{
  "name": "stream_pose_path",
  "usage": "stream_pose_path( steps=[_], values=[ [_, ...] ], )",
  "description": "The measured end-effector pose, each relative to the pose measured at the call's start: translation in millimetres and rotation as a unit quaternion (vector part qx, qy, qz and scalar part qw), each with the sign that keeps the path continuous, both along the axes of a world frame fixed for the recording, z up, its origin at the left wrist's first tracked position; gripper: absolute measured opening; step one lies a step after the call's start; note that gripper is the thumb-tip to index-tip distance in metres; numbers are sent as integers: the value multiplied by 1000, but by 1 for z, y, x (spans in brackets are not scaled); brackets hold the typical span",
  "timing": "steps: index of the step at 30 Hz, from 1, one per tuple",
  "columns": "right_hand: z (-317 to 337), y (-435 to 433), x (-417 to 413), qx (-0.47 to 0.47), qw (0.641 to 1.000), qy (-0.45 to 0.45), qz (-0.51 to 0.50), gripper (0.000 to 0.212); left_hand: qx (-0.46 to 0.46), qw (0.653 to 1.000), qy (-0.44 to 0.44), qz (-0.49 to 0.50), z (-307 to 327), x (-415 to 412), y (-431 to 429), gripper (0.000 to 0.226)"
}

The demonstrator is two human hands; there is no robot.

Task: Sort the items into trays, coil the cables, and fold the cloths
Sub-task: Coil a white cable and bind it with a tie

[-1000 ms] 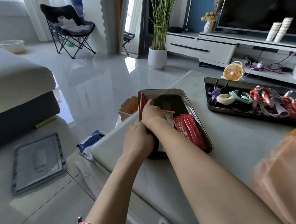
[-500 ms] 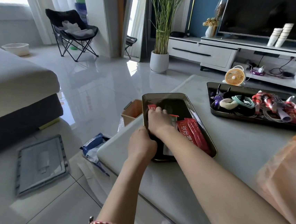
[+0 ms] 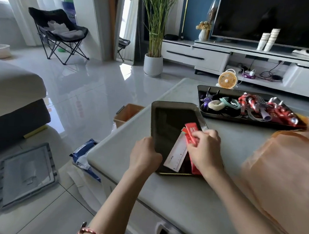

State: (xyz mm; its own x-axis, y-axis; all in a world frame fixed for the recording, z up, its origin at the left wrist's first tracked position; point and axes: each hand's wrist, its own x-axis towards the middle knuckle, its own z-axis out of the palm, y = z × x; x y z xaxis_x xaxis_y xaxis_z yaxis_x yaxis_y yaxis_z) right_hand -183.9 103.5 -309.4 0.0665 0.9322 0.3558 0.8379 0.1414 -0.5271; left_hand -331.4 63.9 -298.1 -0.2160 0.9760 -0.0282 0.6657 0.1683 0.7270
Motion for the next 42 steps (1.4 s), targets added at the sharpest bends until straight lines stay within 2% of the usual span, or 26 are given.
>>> stream_pose_path(
  steps=[3, 8, 11, 12, 14, 19, 25, 29, 33, 38, 42],
  values=[
    [-13, -21, 29, -18, 999, -42, -25, 27, -10, 1000, 21, -5, -3, 13, -9, 18],
    [-12, -34, 41, -40, 991, -117, 50, 39, -26, 999, 24, 30, -1, 15, -23, 21],
    [-6, -47, 51, -35, 991, -102, 80, 44, -41, 989, 137, 46, 3, 27, -32, 33],
    [-4, -54, 58, -22, 992, -95, 84, 44, -21, 983, 173, 51, 5, 35, -35, 41],
    [2, -68, 78, -16, 992, -86, 96, 42, 46, 980, 189, 38, 12, 55, -39, 50],
    [15, -123, 168, -69, 990, -47, 114, 31, 163, 974, 119, -104, 23, 131, -55, 35],
    [23, -207, 329, -44, 992, 44, -109, 19, 199, 923, 91, -317, 14, 244, -88, 30],
    [6, -249, 410, -27, 967, 67, -246, 19, 186, 904, 76, -377, 6, 299, -98, 28],
    [6, -258, 460, 44, 929, 69, -360, 19, 167, 891, 64, -418, -2, 341, -110, 28],
    [-6, -257, 494, 12, 909, -38, -414, 20, 180, 853, 79, -483, -11, 374, -117, 31],
    [1, -267, 522, -103, 910, -24, -400, 29, 185, 855, 56, -481, -9, 384, -115, 28]
  ],
)
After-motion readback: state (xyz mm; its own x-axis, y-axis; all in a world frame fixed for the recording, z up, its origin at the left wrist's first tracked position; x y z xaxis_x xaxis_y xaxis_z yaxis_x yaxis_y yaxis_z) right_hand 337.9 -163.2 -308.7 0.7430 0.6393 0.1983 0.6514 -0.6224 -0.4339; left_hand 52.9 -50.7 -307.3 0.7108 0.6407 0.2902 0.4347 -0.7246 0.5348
